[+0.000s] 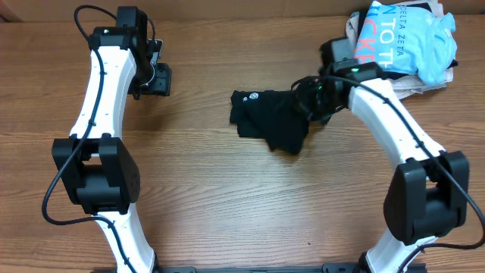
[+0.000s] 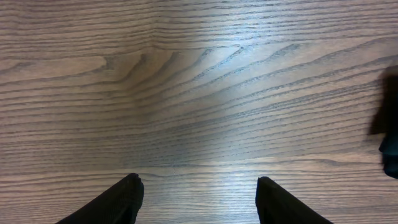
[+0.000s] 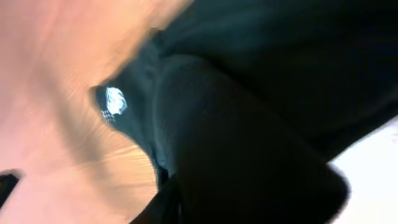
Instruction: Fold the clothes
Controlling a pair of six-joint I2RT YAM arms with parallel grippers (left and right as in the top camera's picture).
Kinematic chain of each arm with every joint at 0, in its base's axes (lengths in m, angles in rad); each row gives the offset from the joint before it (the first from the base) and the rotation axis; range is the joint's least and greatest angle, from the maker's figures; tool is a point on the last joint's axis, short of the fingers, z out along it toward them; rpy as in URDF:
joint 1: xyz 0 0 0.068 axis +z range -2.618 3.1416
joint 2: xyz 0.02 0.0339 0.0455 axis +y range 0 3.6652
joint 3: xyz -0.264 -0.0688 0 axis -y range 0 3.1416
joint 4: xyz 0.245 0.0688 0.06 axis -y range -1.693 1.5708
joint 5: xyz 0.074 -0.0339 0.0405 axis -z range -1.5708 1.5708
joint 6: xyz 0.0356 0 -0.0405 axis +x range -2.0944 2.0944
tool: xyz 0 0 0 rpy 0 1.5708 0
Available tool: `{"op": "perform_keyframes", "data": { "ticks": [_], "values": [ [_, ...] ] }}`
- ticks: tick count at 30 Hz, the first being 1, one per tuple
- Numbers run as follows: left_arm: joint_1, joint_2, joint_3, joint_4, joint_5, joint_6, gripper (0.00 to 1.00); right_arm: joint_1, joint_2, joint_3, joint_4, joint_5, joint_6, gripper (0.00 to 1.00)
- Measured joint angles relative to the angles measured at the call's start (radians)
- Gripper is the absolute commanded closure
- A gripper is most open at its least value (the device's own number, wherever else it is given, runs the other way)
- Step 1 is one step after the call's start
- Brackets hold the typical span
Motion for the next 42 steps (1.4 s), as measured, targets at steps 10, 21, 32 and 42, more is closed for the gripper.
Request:
{"op": "perform_keyframes", "data": {
  "ticks": [10,21,32,42],
  "values": [
    [0.000,0.000,0.000,0.003,0.000,0.000,0.38,0.144,0.000,-0.139,0.165,0.192,0.240,0.00],
    [0.000,0.000,0.000,0.004,0.000,0.000,0.38,0.144,0.009,-0.362,0.563,0.224,0.364,0.00],
    [0.000,0.000,0.000,0.000,0.000,0.000,0.38,0.156,0.098,-0.333,0.685,0.187,0.410,0.57],
    [0.000,0.000,0.000,-0.001,0.000,0.000,0.38,0.103,0.132,-0.336,0.755,0.060,0.288,0.96]
  ]
}}
